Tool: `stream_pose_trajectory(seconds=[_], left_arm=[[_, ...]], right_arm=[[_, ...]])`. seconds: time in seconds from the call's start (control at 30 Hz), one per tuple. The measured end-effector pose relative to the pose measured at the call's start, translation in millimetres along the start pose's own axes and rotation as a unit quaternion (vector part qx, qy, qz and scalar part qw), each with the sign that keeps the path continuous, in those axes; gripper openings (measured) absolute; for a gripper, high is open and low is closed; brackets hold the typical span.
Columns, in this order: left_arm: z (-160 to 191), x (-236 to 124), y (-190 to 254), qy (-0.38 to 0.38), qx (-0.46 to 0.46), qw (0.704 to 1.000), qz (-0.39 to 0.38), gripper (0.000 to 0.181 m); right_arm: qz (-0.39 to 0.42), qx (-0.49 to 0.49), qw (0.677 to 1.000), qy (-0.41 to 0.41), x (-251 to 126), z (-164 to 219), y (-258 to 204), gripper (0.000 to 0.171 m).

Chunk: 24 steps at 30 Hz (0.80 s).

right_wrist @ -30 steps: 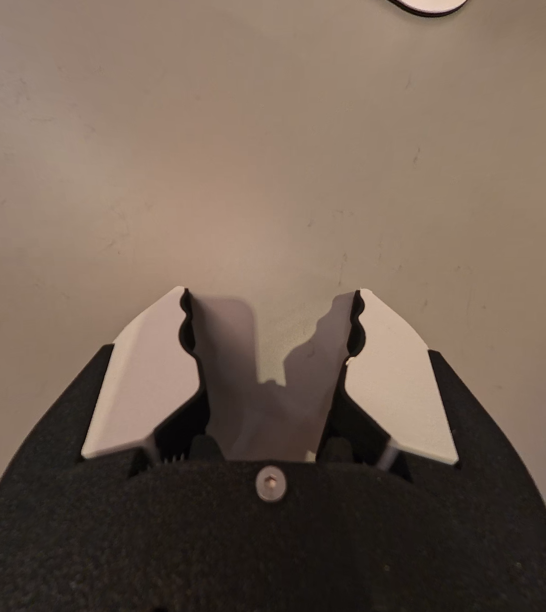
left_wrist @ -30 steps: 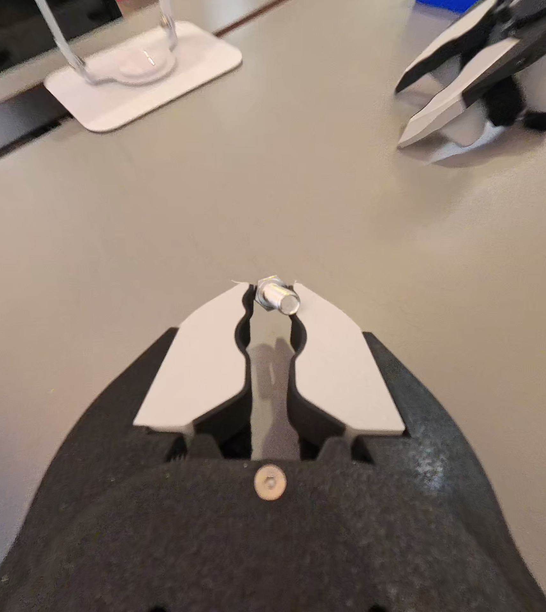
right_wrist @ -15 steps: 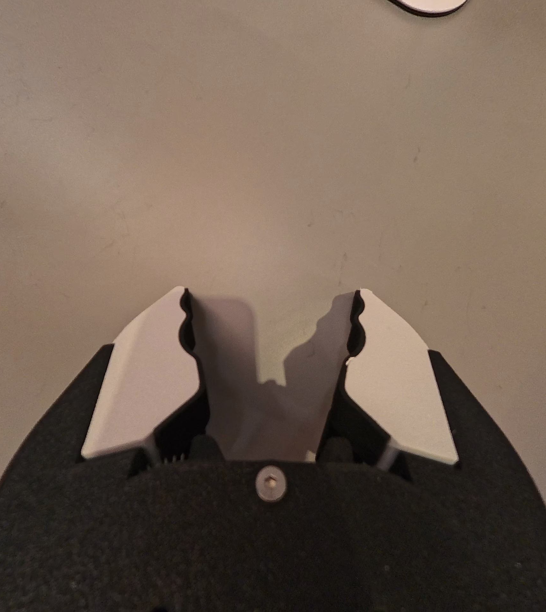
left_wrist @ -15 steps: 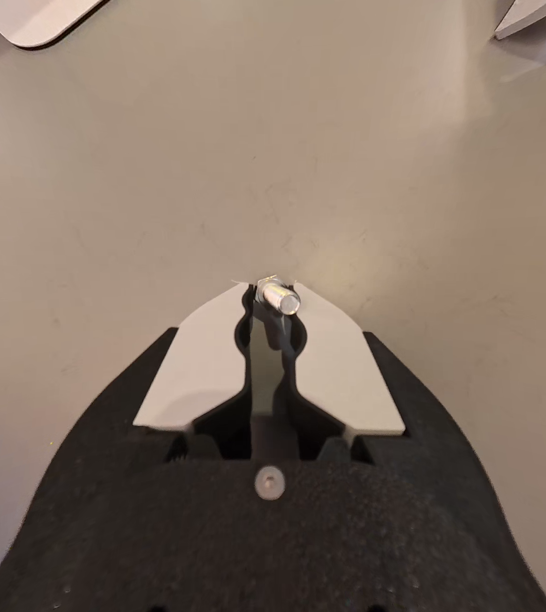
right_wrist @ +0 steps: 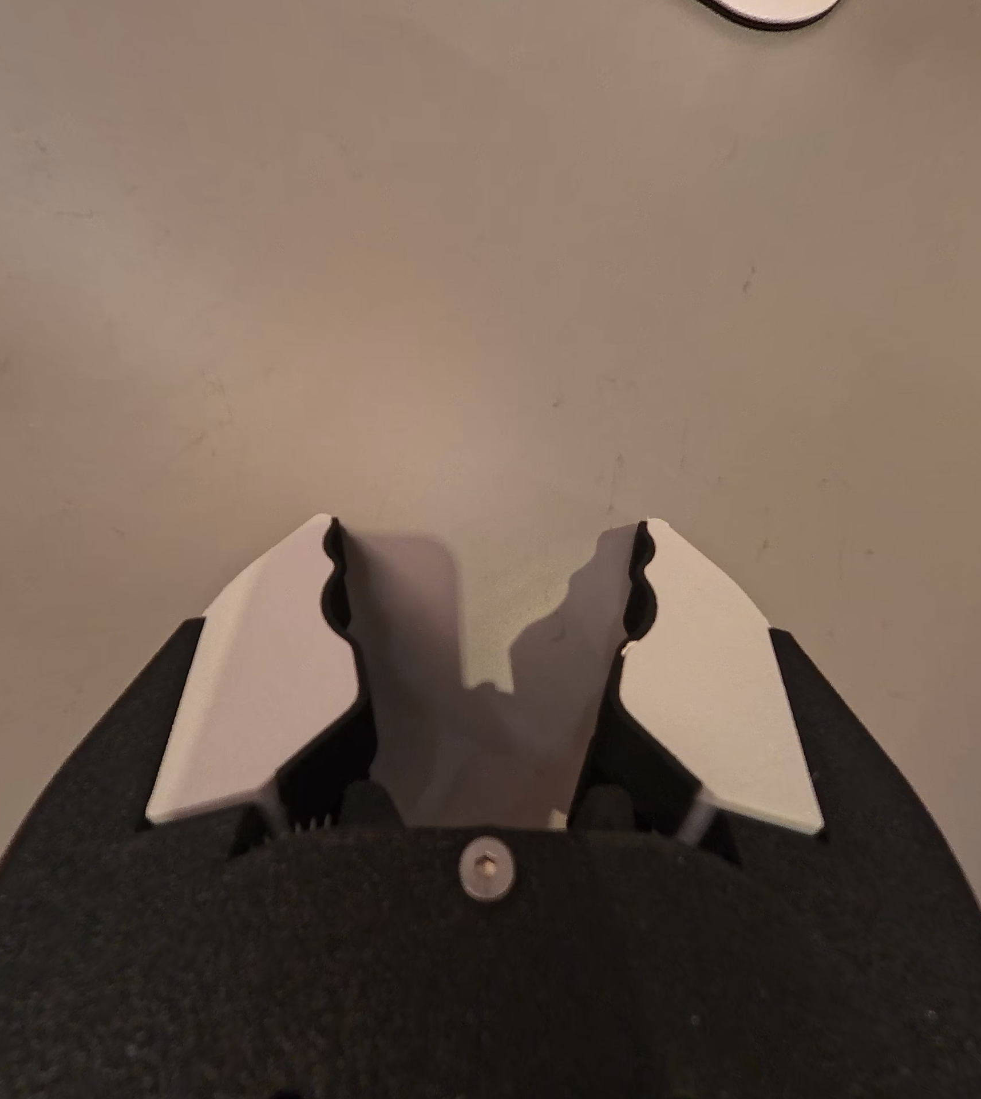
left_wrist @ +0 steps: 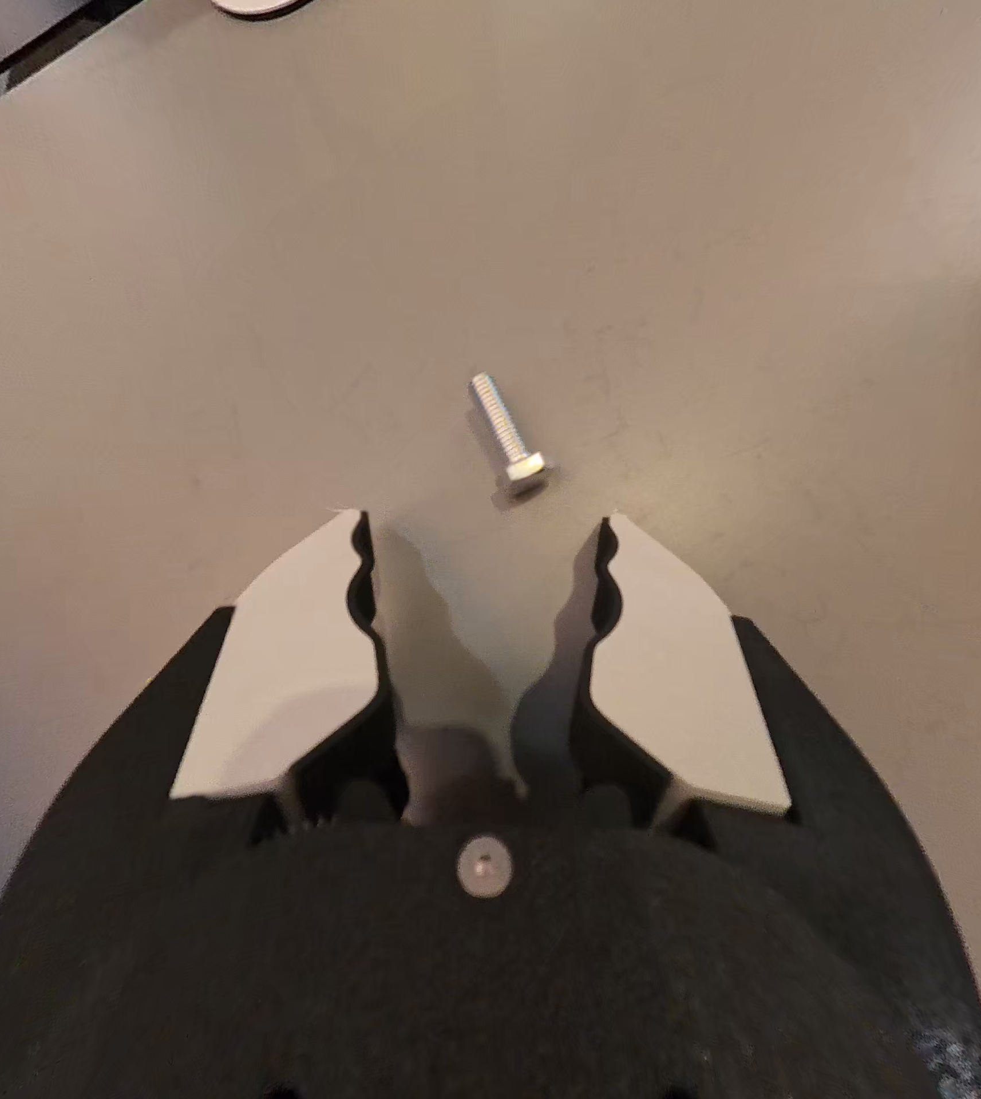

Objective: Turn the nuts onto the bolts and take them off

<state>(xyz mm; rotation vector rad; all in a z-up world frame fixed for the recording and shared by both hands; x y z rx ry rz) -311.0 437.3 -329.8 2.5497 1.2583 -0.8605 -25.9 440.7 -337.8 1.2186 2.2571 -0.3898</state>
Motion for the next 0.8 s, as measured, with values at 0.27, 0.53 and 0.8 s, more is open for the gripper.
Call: stream_pose_trajectory(seconds=[0.27,0.53,0.8], left_arm=[[4.2,-7.5,-5.5,0.000,-0.002,0.999,-0.036,0.079],[7.0,-11.0,-14.3,-0.003,-0.019,0.997,-0.074,0.095],[11.3,-5.5,-19.6,-0.017,-0.097,0.995,-0.007,0.099]], right_arm=[[0.000,0.000,1.000,0.000,0.1,0.0,-0.1,0.091],[0.000,0.000,1.000,0.000,0.1,0.0,-0.1,0.091],[0.000,0.000,1.000,0.000,0.2,0.1,-0.3,0.091]])
Point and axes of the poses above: each gripper's, where its closed fingertips meet, x out along the fingers, z out of its underside, y = z × x across the jaws, the point moved 1 cm from there along -x, back along the fingers, and after that the axes turned 11 degrees about y, right-handed, at the moved point
